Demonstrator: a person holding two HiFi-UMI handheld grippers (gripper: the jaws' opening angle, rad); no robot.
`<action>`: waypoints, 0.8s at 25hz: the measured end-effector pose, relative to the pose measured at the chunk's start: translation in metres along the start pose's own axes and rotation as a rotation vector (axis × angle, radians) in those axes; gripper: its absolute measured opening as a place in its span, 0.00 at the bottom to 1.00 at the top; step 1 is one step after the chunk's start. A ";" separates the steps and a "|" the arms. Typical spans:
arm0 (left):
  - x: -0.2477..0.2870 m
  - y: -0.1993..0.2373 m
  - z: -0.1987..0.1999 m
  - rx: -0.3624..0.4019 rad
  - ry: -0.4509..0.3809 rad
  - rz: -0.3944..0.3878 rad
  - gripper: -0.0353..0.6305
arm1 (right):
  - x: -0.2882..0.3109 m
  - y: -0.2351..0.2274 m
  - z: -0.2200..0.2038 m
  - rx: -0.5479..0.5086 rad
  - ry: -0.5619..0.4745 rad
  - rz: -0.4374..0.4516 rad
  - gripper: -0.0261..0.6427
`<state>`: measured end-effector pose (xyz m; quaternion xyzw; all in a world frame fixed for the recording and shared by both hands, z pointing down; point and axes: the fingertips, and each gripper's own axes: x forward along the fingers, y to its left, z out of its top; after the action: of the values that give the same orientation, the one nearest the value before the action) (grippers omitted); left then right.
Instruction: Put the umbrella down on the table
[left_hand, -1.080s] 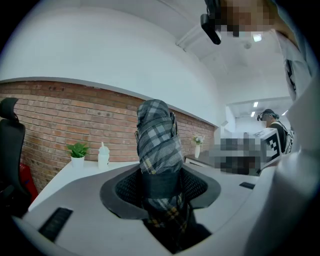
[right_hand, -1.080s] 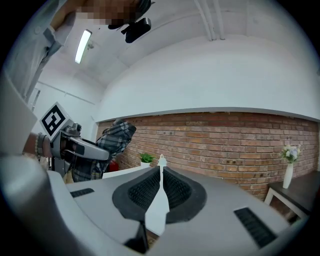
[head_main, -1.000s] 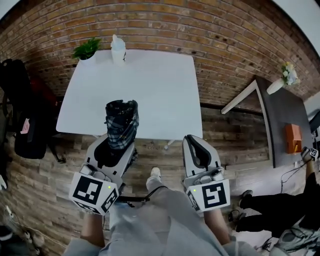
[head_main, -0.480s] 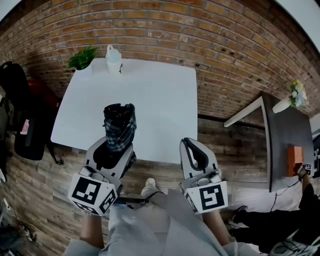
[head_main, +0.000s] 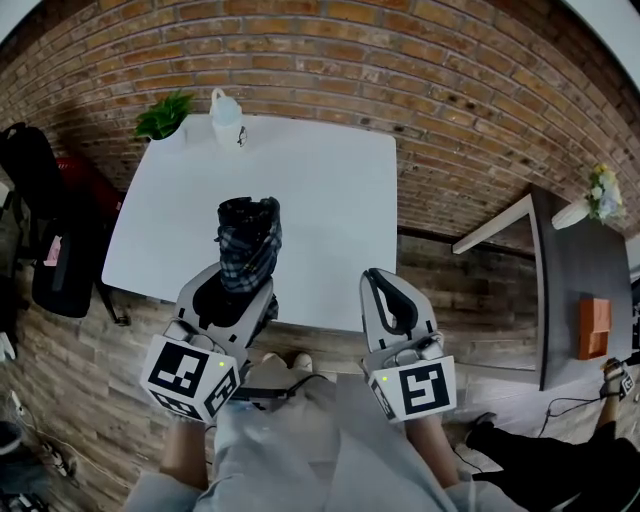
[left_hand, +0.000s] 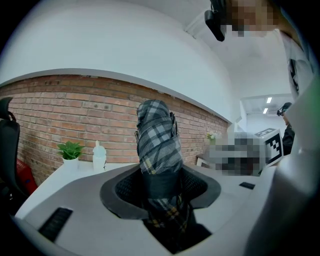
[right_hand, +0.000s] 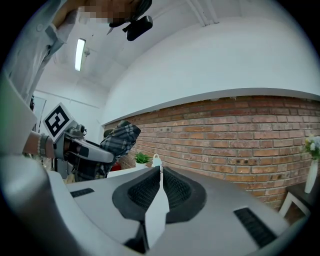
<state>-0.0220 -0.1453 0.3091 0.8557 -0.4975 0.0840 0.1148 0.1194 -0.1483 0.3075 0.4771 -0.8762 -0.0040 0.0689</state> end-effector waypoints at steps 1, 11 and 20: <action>0.005 -0.002 0.001 0.004 0.005 -0.003 0.38 | 0.001 -0.004 0.000 0.003 0.001 -0.001 0.11; 0.020 0.002 -0.011 0.001 0.040 -0.046 0.38 | 0.008 -0.002 -0.009 0.010 0.018 -0.015 0.11; 0.059 0.009 -0.046 -0.046 0.166 -0.079 0.38 | 0.020 -0.007 -0.026 0.028 0.056 -0.024 0.11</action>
<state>-0.0025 -0.1861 0.3695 0.8620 -0.4538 0.1386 0.1784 0.1175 -0.1669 0.3348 0.4882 -0.8682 0.0206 0.0866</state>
